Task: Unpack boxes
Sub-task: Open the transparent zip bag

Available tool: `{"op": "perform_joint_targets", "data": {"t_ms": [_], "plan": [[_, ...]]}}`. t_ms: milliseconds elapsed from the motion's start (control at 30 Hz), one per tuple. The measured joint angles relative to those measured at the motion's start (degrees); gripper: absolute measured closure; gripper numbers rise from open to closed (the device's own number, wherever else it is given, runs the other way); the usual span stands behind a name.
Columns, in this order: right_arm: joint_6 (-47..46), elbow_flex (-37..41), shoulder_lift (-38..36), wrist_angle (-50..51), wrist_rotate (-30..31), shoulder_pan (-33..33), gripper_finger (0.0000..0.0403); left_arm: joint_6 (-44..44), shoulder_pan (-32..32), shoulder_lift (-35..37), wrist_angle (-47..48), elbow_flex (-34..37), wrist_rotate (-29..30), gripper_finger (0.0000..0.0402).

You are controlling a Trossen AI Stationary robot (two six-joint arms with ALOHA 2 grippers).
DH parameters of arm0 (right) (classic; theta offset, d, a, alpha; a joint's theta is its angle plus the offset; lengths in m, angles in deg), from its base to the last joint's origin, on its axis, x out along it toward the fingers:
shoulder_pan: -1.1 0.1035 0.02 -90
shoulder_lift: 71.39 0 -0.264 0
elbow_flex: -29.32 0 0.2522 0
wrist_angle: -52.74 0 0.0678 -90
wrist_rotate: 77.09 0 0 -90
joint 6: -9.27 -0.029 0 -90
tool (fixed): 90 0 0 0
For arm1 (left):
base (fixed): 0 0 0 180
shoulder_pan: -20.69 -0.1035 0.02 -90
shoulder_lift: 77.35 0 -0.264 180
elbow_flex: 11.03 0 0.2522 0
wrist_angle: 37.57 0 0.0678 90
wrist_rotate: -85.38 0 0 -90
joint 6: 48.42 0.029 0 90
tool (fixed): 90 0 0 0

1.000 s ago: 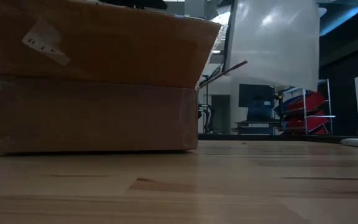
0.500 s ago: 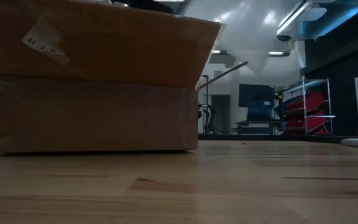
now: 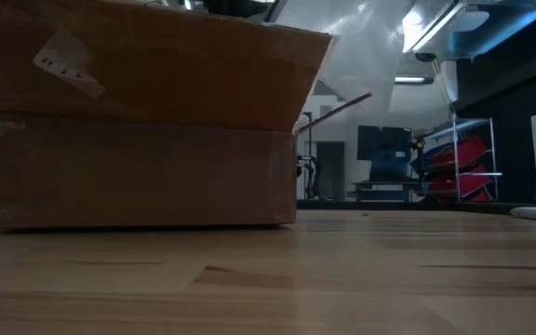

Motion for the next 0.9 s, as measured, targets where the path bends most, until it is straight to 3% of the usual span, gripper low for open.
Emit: {"op": "perform_joint_targets", "data": {"t_ms": [200, 900], "plan": [[0.1, 0.0, 0.3, -2.4, 3.1, 0.1, 0.0403, -5.5, 0.0, -0.9, 2.0, 0.0, 0.2, 0.0007], [-0.2, 0.0, 0.8, -4.6, 4.7, 0.1, 0.0403, -5.6, -0.7, 0.5, 6.5, 0.0, -1.4, 0.0007]]}}
